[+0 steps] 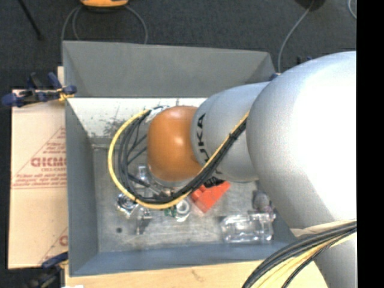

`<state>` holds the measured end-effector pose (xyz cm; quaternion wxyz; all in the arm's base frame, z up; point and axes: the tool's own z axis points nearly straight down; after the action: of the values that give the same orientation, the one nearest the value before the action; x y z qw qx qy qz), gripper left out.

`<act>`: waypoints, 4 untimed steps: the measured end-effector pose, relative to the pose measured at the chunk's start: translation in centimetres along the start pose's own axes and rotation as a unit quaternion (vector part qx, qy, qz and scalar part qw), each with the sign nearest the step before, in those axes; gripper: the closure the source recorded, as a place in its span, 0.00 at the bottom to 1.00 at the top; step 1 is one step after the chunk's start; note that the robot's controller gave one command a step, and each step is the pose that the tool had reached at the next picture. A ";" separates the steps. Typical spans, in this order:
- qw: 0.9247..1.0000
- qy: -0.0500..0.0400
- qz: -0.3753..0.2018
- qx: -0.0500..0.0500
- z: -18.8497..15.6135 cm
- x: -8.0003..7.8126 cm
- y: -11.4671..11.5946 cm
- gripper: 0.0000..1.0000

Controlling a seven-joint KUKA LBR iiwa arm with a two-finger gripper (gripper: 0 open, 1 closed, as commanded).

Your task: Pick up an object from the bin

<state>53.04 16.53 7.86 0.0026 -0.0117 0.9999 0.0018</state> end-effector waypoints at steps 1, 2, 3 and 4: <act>0.988 -0.001 -0.151 0.001 0.2 -0.2 3.7 0.00; 0.980 0.002 -0.196 0.003 -1.2 0.0 -5.8 0.00; 0.973 -0.003 -0.229 0.001 0.5 -12.4 -11.2 0.00; 0.981 -0.007 -0.193 0.001 0.3 -9.0 -11.3 0.00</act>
Offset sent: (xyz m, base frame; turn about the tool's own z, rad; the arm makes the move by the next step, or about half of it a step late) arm -0.0008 0.0374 -0.0030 -0.3049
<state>62.31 5.42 7.60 0.0102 -0.2045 0.9788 0.0009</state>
